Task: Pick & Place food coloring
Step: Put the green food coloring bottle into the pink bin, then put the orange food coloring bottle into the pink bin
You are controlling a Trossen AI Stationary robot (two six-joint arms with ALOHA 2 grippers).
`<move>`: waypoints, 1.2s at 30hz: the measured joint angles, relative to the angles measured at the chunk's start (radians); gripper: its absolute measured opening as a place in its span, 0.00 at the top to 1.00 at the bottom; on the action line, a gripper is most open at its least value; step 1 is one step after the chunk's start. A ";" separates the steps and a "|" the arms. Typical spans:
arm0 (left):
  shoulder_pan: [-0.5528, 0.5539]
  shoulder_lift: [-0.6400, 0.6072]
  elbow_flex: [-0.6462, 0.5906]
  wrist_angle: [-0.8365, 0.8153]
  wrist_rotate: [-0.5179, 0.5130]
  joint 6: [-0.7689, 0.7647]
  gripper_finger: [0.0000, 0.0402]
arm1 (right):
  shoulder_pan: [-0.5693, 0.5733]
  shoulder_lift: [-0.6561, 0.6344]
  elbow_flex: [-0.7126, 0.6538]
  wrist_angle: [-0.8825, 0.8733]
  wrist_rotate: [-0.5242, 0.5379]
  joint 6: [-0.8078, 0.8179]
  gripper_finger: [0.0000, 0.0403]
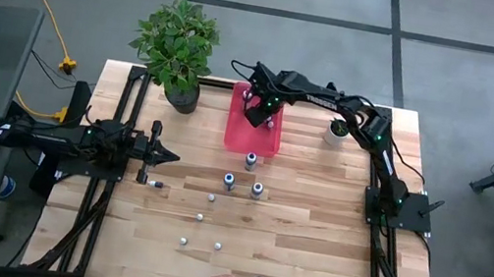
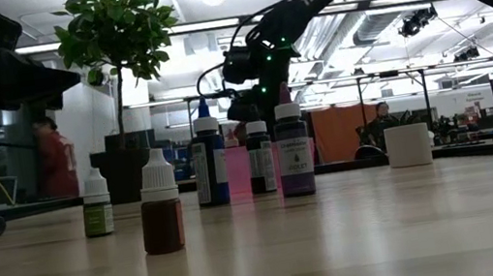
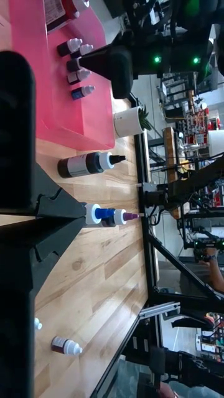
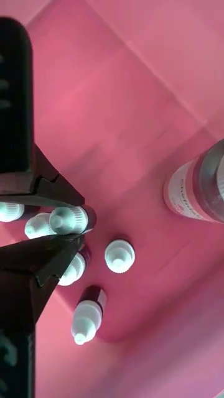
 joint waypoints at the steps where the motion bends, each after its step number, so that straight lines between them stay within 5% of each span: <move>1: 0.000 0.000 0.000 0.000 0.000 0.000 1.00 | -0.002 0.000 0.000 -0.001 -0.005 0.000 0.83; 8: 0.000 0.000 0.000 0.000 0.000 0.000 1.00 | -0.009 0.000 0.000 -0.005 -0.017 0.000 0.80; 21: 0.000 0.000 0.000 0.000 0.000 0.000 1.00 | -0.011 0.002 0.013 0.002 -0.012 -0.025 0.58; 36: 0.000 0.000 0.000 0.000 0.000 0.000 1.00 | 0.054 -0.003 0.376 -0.303 -0.012 -0.135 0.51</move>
